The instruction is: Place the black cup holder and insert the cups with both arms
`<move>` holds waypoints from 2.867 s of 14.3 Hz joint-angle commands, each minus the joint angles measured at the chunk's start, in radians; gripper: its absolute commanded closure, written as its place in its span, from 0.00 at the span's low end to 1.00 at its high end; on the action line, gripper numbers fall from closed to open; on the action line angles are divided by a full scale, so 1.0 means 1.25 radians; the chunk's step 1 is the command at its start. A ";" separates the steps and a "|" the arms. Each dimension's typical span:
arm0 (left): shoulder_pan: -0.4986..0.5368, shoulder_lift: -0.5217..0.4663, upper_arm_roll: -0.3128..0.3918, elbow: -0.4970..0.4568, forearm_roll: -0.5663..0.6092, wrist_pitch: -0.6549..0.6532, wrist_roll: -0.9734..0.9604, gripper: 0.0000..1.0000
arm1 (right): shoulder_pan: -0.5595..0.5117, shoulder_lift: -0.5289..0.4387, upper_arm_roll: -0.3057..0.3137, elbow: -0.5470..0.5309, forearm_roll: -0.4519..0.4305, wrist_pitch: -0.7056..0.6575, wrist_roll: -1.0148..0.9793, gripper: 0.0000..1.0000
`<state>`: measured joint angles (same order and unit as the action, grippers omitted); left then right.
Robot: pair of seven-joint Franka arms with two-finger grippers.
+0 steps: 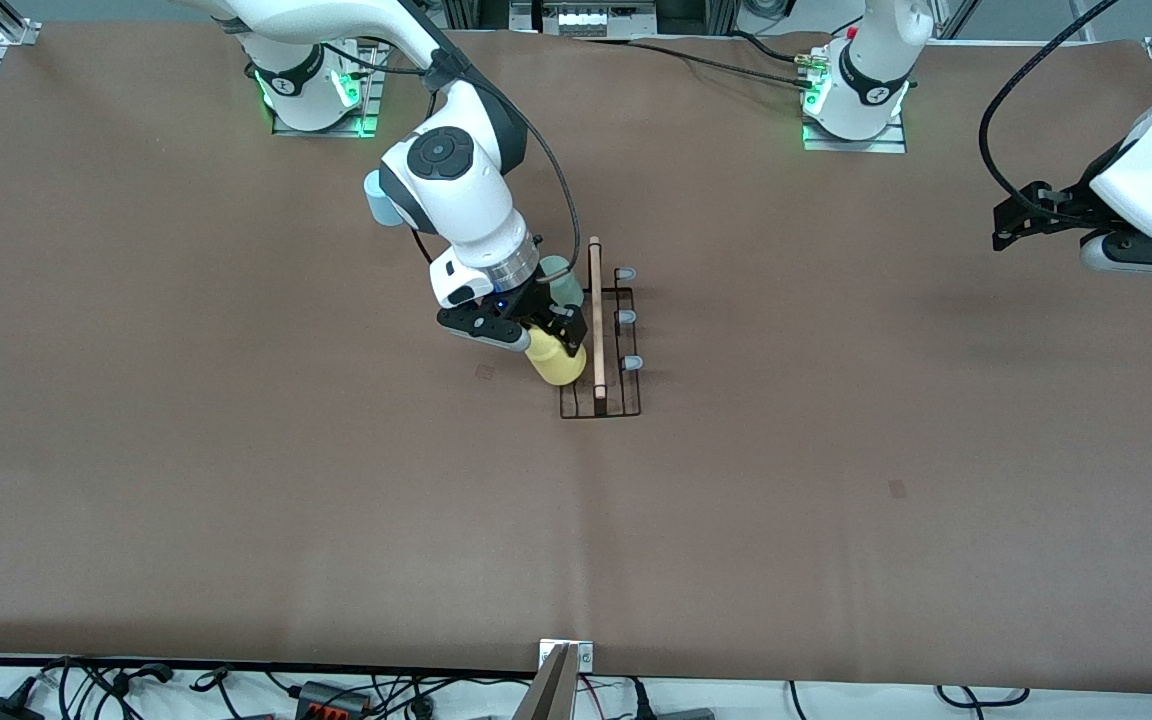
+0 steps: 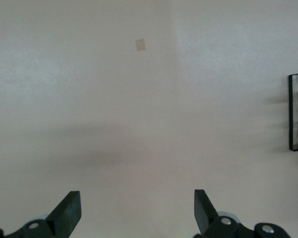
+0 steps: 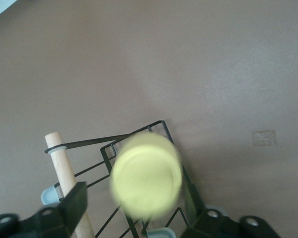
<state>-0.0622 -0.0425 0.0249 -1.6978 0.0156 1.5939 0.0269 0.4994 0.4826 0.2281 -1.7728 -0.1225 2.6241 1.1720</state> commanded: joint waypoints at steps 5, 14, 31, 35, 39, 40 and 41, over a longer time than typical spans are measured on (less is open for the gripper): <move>0.001 0.001 0.003 0.018 -0.017 -0.017 -0.001 0.00 | -0.130 -0.191 0.005 0.009 0.024 -0.369 -0.163 0.00; -0.001 0.001 0.001 0.018 -0.016 -0.017 -0.004 0.00 | -0.477 -0.311 -0.134 0.156 0.092 -0.848 -0.919 0.00; -0.005 0.001 -0.001 0.019 -0.016 -0.018 -0.006 0.00 | -0.320 -0.370 -0.341 0.159 0.082 -0.861 -0.933 0.00; -0.005 0.000 -0.001 0.019 -0.016 -0.018 -0.006 0.00 | -0.376 -0.343 -0.243 0.189 0.059 -0.855 -0.925 0.00; -0.005 0.000 -0.001 0.019 -0.016 -0.020 -0.006 0.00 | -0.380 -0.346 -0.234 0.189 0.051 -0.855 -0.933 0.00; -0.008 0.000 -0.003 0.021 -0.016 -0.023 -0.006 0.00 | -0.380 -0.344 -0.234 0.189 0.051 -0.855 -0.934 0.00; -0.010 0.000 -0.003 0.022 -0.016 -0.027 -0.006 0.00 | -0.380 -0.344 -0.234 0.189 0.054 -0.855 -0.932 0.00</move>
<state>-0.0679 -0.0425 0.0222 -1.6929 0.0156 1.5892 0.0256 0.0442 0.0438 -0.0811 -1.5559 -0.0497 1.5555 0.0164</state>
